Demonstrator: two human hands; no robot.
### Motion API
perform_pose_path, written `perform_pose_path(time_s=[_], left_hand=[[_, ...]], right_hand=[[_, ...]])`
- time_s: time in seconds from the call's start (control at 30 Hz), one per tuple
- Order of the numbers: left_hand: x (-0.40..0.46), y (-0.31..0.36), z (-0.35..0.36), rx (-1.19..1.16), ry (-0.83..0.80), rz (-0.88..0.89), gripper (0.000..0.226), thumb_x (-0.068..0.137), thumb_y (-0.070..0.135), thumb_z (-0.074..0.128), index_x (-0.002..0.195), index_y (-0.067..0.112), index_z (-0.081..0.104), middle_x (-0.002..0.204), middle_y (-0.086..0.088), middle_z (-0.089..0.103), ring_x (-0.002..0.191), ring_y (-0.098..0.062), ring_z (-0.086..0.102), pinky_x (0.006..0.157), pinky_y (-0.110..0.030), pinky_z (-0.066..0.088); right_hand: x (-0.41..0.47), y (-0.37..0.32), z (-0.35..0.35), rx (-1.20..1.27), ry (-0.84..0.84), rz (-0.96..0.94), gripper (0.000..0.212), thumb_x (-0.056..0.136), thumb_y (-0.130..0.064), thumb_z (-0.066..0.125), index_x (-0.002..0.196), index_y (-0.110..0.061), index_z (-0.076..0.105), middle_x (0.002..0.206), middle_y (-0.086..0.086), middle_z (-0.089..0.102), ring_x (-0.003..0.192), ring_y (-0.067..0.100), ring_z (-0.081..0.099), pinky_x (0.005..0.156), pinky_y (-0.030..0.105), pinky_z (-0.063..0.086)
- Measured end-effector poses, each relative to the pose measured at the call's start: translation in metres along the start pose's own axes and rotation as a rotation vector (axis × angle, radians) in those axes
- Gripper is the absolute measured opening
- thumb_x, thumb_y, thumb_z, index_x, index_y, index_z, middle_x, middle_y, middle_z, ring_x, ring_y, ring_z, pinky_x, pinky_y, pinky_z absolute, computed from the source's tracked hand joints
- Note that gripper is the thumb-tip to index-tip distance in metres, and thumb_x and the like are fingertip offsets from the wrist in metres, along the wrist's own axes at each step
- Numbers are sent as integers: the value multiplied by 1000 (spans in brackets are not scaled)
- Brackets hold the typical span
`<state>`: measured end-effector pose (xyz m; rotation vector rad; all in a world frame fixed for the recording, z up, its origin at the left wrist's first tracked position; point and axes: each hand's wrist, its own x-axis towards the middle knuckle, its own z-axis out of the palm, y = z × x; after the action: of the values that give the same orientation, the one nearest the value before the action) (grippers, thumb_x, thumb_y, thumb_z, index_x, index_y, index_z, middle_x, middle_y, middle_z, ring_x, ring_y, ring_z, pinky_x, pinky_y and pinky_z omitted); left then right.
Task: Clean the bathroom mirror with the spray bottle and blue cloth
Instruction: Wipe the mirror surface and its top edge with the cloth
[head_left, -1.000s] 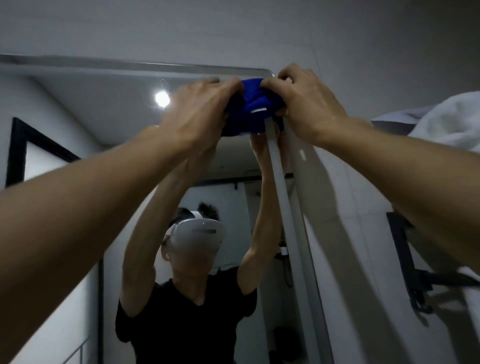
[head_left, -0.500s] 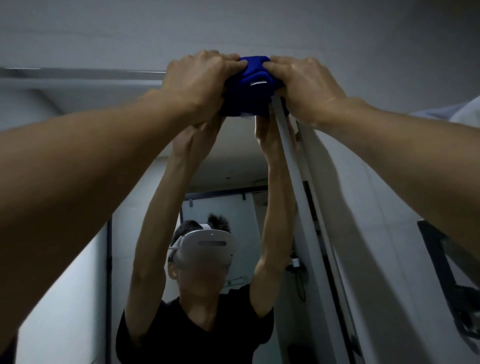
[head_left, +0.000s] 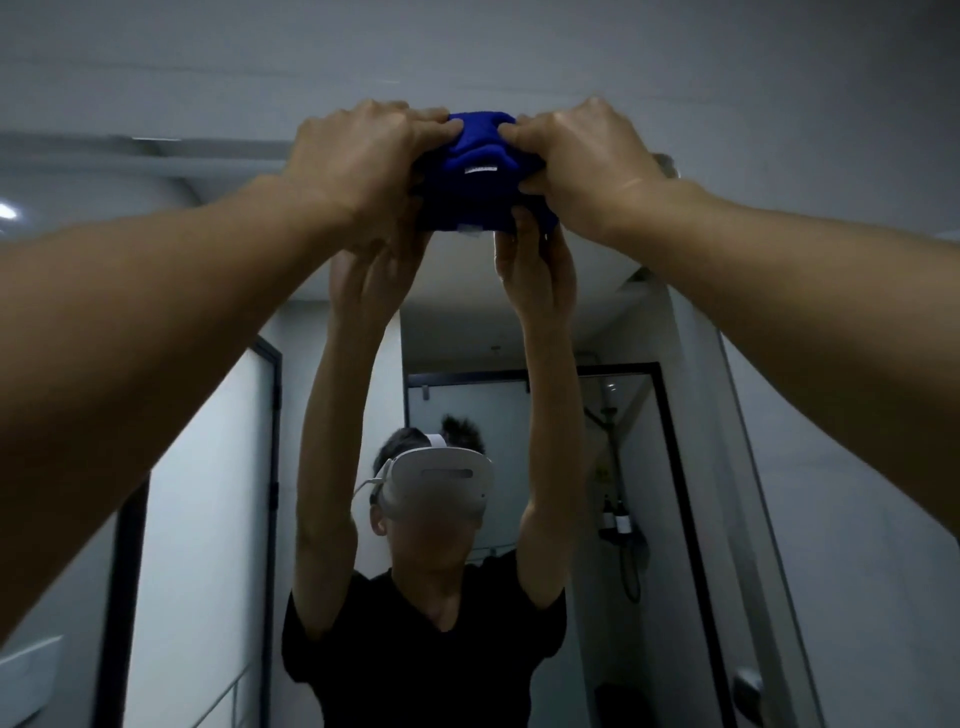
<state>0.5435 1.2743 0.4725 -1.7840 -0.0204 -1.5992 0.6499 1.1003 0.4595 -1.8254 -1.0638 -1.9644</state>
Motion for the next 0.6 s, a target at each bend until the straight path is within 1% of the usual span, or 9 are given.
perform_pose_path(time_s=[0.1,0.13,0.2,0.3,0.37,0.43,0.53,0.6], left_hand=[[-15,-12,-3,-31,-20,-27,58,94,19,60,148,22,39,149,-12,45,127,-40,48,96,-54,45],[-19,-14,-3,-49,-24,-36,57,94,19,59,148,22,39,151,-10,43,131,-38,45,100,-53,43],[-25,-11,-5,-64,-30,-37,53,96,22,58,146,21,41,153,-8,41,133,-36,43,102,-52,42],[-31,-4,-9,-61,-29,-13,47,97,22,56,143,20,45,152,-6,44,132,-37,43,100,-50,43],[-37,2,-11,-93,-34,-5,45,96,22,56,140,19,49,148,-6,48,129,-37,44,95,-48,43],[-47,10,-10,-111,-29,22,44,97,23,55,140,18,50,148,-7,47,126,-37,44,93,-45,41],[-70,30,-6,-143,-3,74,44,98,24,51,141,16,49,147,-8,48,117,-37,47,86,-43,40],[-92,43,2,-163,-18,94,45,97,26,45,141,15,49,146,-9,49,117,-37,48,88,-43,41]], right_hand=[[8,-20,3,-48,2,-10,30,100,-20,53,129,-15,57,115,14,64,103,33,62,91,43,51],[9,-26,4,-75,-3,-14,31,99,-20,54,129,-14,56,116,14,64,103,34,61,89,42,50],[6,-31,4,-121,-28,-9,36,96,-17,56,131,-12,53,123,15,61,107,36,58,92,45,48],[-6,-30,4,-133,-44,-12,41,97,-14,54,137,-11,50,134,15,58,116,38,56,99,49,45],[-19,-28,5,-111,-38,-24,43,98,-14,54,141,-11,50,139,16,56,123,38,54,104,49,43],[-39,-25,6,-68,-33,-48,44,98,-16,56,141,-12,51,140,14,56,126,37,53,105,48,43],[-72,-18,6,-34,-56,-64,44,97,-23,60,140,-15,54,135,15,56,123,36,50,98,49,46],[-95,-16,5,-29,-71,-94,42,97,-29,57,137,-15,57,129,17,56,116,37,51,90,50,50]])
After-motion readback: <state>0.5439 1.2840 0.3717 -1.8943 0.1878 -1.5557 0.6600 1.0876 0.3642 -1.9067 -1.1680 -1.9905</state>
